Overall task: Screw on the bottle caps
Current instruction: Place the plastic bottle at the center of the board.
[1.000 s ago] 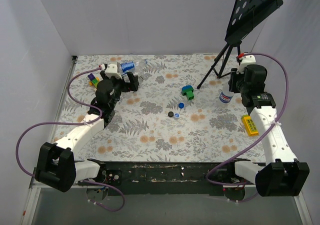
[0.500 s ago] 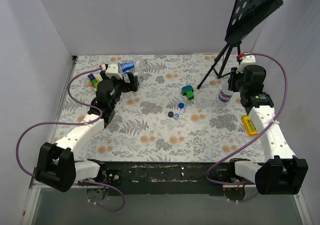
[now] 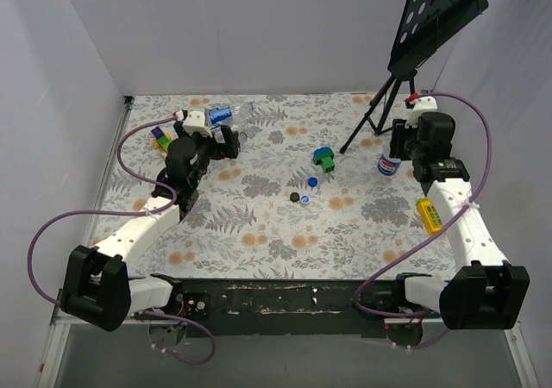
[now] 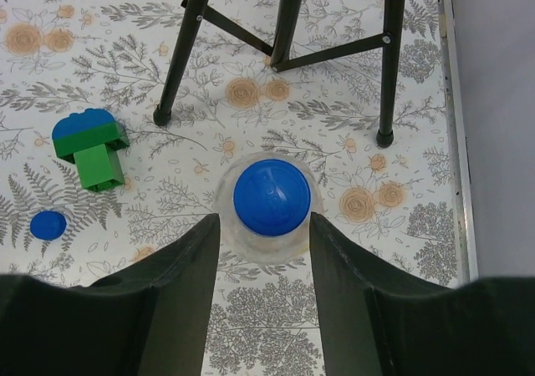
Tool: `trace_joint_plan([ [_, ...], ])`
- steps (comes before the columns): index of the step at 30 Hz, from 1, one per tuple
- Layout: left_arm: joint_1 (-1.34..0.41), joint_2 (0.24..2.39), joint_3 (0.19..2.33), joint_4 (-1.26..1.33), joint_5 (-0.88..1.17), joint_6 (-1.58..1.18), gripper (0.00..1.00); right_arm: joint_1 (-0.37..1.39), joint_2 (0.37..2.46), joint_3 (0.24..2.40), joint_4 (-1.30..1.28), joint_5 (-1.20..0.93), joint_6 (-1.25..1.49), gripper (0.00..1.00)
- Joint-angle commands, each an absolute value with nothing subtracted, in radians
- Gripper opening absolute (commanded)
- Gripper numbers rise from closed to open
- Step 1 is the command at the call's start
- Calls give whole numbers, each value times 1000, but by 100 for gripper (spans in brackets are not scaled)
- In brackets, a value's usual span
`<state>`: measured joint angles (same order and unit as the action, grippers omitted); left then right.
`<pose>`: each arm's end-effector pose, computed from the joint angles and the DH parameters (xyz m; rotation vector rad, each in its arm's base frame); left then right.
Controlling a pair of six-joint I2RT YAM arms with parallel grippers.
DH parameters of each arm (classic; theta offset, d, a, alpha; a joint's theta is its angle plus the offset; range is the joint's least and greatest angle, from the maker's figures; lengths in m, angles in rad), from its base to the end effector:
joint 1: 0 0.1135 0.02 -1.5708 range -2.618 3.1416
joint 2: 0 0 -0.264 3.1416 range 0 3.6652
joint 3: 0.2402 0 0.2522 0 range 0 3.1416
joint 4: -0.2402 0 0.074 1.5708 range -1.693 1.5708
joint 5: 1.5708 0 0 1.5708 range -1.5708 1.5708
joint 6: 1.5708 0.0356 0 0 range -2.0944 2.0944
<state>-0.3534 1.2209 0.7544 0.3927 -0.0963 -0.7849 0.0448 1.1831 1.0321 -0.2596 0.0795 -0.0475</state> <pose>0.2680 -0.0952 0.2968 -0.4389 1.6467 -0.7831 0.2716 0.0093 0.3367 -0.0398 1.9805 -0.0805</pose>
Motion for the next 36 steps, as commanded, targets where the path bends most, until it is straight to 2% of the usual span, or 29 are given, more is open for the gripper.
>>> trace_joint_plan([
  [1,-354,1187,776,400,-86,-773,98,38,1175,1055,-259,94,-43,55],
  [8,-356,1187,776,399,-84,-773,98,38,1149,1071,-255,110,-28,68],
  [16,-354,1189,776,396,-81,-778,98,38,1082,1097,-261,124,-8,72],
  [18,-354,1189,779,397,-86,-779,98,38,1056,1100,-270,124,17,77],
  [25,-354,1186,781,396,-72,-733,98,38,861,993,-226,-41,75,88],
  [36,-354,1230,824,310,-43,-758,98,77,560,730,-244,-279,152,91],
])
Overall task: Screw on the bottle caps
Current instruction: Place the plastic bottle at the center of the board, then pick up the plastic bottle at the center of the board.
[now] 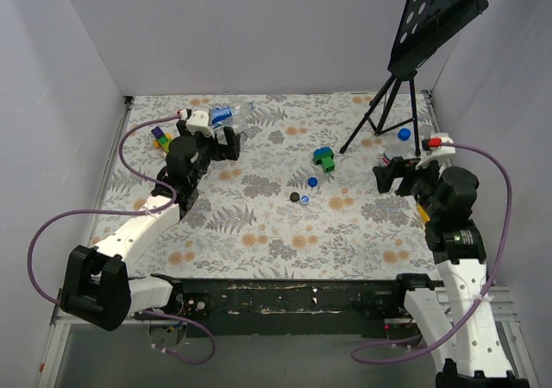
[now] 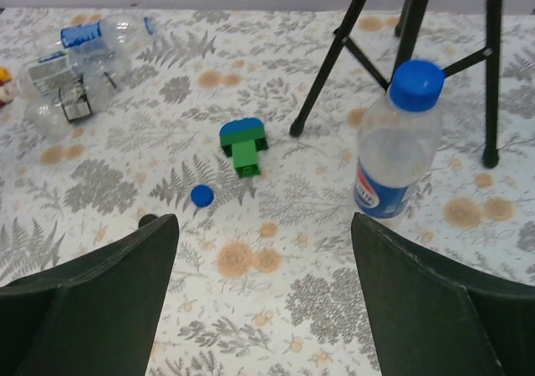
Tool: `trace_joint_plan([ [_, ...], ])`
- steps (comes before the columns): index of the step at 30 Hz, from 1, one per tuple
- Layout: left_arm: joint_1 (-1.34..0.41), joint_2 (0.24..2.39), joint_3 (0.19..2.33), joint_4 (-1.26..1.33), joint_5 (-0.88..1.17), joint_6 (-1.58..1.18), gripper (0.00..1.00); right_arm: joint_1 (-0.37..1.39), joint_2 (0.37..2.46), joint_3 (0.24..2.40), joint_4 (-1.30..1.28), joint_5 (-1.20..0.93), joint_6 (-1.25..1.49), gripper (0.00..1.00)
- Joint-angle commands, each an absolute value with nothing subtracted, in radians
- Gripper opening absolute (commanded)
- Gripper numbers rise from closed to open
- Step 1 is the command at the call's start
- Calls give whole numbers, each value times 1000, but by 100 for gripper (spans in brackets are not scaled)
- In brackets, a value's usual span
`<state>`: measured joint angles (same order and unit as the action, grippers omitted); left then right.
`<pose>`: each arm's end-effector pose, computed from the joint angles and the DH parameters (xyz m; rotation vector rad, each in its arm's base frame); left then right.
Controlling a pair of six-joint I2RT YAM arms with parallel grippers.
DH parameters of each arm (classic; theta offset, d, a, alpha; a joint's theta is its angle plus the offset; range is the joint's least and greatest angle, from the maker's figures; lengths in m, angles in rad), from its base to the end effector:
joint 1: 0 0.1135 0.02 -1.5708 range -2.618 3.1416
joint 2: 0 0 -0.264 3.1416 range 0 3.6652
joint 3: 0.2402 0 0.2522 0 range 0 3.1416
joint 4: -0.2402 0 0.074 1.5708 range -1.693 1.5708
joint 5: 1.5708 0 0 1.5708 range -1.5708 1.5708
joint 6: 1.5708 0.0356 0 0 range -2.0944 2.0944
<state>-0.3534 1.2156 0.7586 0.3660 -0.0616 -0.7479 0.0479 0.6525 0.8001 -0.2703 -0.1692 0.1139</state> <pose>0.2668 -0.0961 0.2968 -0.3847 1.6782 -0.7769 0.1515 0.0133 0.3558 -0.0710 1.6972 0.2642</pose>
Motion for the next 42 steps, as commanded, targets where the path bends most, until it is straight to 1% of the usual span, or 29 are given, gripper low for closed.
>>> trace_joint_plan([
  [1,-354,1253,834,295,-52,-762,98,92,534,710,-241,-297,146,91],
  [3,-347,1310,877,244,-64,-773,98,127,494,686,-248,-308,120,91],
  [6,-305,1420,995,166,-31,-813,98,184,445,652,-267,-330,55,93],
  [12,-218,1661,1239,91,0,-804,98,239,327,539,-193,-285,66,94],
  [18,-160,1906,1460,68,107,-661,98,270,223,436,-147,-245,31,94],
  [21,-137,2031,1560,45,115,-602,98,282,177,394,-141,-242,5,94],
  [23,-120,2086,1638,46,127,-575,98,287,150,365,-141,-242,3,95],
  [26,-101,2164,1731,37,210,-531,98,287,106,334,-127,-247,3,94],
  [29,-100,2256,1857,-55,302,-465,98,287,77,331,-129,-226,3,95],
  [32,-97,2347,1988,-144,334,-422,98,287,77,336,-146,-219,3,94],
  [34,-95,2385,2028,-163,327,-420,98,287,86,337,-149,-222,-23,94],
  [38,-91,2424,2037,-175,319,-433,98,287,100,339,-149,-222,-26,94],
  [42,-91,2450,2037,-213,293,-431,94,287,106,337,-149,-227,-26,94],
])
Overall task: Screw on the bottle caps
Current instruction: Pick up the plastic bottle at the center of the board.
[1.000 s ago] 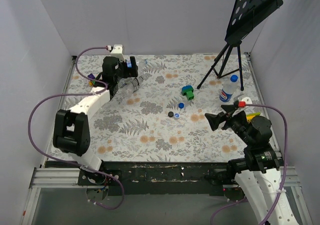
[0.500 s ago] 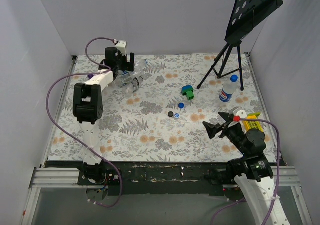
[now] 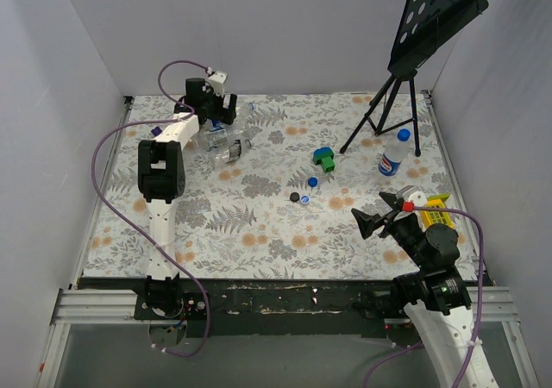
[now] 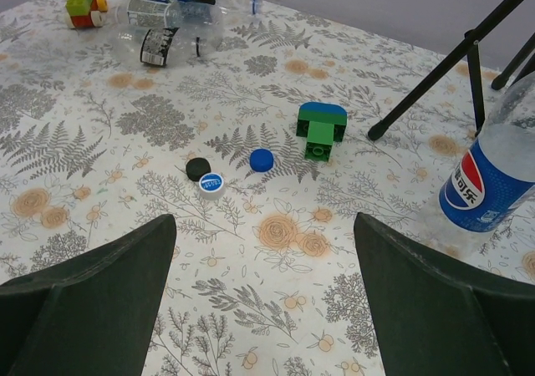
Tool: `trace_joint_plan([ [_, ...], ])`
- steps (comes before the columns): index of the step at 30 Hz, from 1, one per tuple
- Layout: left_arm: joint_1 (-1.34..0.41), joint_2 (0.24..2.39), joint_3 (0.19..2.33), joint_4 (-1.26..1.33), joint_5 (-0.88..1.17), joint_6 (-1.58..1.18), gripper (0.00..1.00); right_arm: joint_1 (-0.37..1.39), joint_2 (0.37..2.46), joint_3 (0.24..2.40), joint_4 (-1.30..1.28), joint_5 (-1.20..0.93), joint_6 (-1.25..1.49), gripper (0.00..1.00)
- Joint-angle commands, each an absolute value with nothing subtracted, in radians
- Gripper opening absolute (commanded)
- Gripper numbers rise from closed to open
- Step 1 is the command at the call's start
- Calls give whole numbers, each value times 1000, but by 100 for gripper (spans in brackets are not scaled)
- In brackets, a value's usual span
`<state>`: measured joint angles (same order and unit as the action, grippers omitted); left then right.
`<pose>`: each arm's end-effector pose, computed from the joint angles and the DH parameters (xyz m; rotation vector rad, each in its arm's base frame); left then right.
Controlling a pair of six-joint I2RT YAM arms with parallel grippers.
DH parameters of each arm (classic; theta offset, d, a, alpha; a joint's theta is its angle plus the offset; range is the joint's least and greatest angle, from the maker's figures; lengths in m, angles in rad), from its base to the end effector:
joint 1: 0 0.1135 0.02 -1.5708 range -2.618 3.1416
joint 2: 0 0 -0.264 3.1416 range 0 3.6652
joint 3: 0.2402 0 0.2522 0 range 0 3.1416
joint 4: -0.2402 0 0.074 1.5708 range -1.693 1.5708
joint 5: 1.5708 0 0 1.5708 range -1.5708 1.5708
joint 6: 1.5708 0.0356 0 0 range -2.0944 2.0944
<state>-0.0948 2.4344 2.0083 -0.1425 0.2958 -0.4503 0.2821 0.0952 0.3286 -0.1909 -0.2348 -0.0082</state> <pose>0.5561 -0.0633 0.1802 -0.2095 2.1686 -0.6318 0.0843 0.0331 0.2582 -0.4079 1.4878 0.3970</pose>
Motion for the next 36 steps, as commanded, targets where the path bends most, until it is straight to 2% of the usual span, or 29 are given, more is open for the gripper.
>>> trace_joint_plan([
  [1,-91,2451,2033,-224,276,-431,92,287,106,337,-149,-227,-26,95],
  [7,-84,2410,1961,-226,245,-436,76,287,112,333,-149,-227,-31,95],
  [12,-86,2347,1911,-207,247,-434,53,287,110,330,-143,-227,-32,94],
  [16,-86,2266,1875,-176,256,-443,45,287,109,324,-137,-221,-25,94],
  [22,-86,2093,1796,-163,342,-520,43,287,121,327,-130,-216,26,95],
  [27,-92,1892,1640,-137,463,-621,43,287,181,386,-156,-222,107,95],
  [33,-118,1617,1412,-98,584,-695,44,288,404,552,-284,-276,211,96],
  [36,-141,1478,1291,-61,655,-739,44,288,536,607,-354,-377,284,96],
])
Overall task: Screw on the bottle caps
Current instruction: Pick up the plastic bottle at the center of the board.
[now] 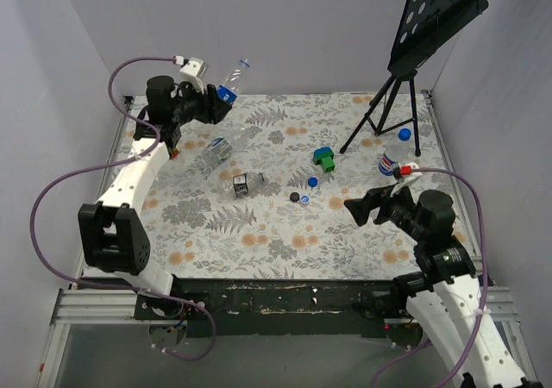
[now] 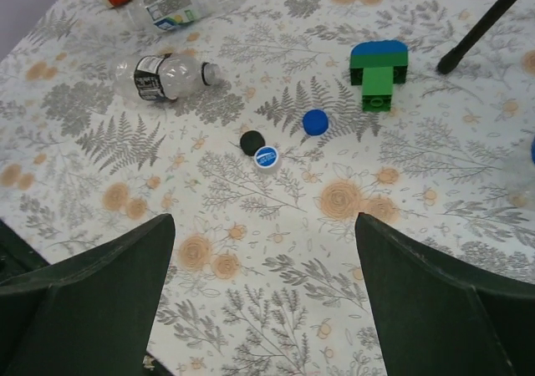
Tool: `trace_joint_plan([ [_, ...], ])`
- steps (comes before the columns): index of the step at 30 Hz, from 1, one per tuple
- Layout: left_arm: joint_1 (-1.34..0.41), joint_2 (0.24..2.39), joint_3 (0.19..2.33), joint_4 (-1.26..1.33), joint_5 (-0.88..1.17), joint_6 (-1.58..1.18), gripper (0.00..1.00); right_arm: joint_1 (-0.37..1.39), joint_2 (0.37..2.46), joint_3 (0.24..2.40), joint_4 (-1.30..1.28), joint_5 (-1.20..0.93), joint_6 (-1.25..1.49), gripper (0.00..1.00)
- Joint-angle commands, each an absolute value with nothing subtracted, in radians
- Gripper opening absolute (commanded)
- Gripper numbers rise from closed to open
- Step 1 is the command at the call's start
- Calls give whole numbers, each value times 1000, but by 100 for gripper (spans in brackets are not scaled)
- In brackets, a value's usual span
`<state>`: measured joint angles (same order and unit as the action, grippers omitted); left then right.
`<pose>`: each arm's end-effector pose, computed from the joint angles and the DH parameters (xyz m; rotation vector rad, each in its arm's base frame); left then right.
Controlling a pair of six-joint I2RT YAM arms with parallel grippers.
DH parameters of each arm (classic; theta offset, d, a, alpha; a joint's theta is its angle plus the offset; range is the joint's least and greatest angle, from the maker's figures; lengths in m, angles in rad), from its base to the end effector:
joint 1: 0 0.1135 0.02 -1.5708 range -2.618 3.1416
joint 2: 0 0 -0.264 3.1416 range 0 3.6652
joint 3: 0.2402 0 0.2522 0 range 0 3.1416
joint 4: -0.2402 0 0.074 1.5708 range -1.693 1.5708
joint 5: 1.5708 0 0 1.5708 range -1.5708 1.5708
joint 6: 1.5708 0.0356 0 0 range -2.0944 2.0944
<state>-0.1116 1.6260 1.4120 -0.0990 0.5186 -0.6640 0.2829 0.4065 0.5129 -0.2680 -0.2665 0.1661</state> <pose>0.3821 -0.0606 0.3514 -0.1684 1.9629 -1.0072 0.1142 0.0430 0.2861 -0.3009 1.7335 0.5593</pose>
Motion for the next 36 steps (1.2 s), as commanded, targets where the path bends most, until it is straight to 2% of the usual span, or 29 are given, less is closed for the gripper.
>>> trace_joint_plan([
  [1,-149,1435,1245,-43,669,-759,44,288,589,630,-397,-411,294,96],
  [5,-181,1255,1068,-6,759,-785,45,288,753,710,-491,-504,304,96],
  [8,-207,1122,947,47,811,-788,46,287,775,690,-337,-633,304,96],
  [12,-262,994,803,113,864,-798,47,288,738,557,-11,-813,464,96],
  [19,-348,916,617,264,907,-816,47,411,821,681,150,-701,506,96],
  [30,-374,865,515,328,885,-798,47,569,991,860,353,-554,552,91],
  [36,-388,850,518,298,865,-775,47,604,1097,922,426,-574,598,82],
])
